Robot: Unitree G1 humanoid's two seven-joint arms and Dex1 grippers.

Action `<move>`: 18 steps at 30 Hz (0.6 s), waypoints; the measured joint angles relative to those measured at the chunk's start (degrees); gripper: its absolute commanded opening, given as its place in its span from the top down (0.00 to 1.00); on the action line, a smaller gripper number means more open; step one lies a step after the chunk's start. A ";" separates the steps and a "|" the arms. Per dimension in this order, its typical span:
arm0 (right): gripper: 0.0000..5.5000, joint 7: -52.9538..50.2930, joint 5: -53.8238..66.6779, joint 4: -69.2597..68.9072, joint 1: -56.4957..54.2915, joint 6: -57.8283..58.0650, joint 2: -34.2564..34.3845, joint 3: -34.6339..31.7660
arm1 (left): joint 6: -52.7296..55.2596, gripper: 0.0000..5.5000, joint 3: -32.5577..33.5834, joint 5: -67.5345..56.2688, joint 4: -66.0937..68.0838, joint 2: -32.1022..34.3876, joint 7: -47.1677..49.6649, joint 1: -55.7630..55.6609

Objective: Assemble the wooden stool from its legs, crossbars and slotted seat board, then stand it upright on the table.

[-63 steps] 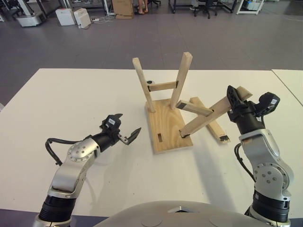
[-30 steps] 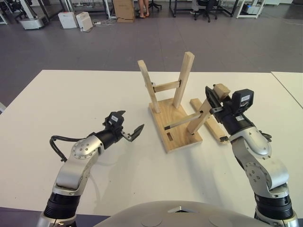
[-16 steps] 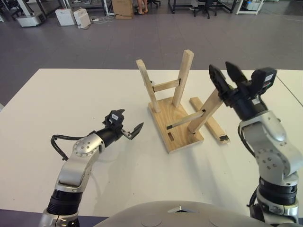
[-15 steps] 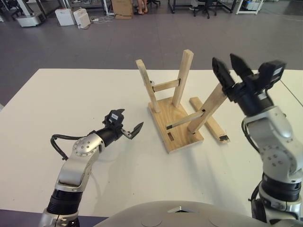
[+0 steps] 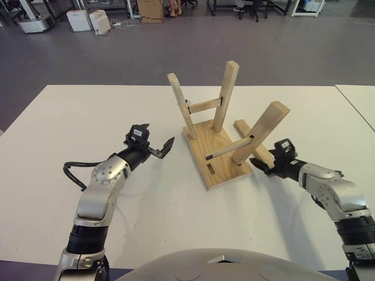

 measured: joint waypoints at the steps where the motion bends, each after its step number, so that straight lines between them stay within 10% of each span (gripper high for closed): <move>1: 0.32 0.11 -0.83 0.10 -0.22 0.04 0.05 0.12 | 0.50 0.04 0.00 0.01 0.08 0.00 0.11 -0.24; 10: 0.62 -1.41 -6.04 5.08 -3.03 -1.38 3.41 -2.43 | 5.35 0.04 7.31 -6.63 -2.33 -2.53 3.60 -6.00; 18: 0.62 -4.51 -8.16 12.98 -21.32 -19.63 0.30 -18.22 | 14.75 0.04 19.17 -22.58 -6.45 -4.00 13.03 -28.25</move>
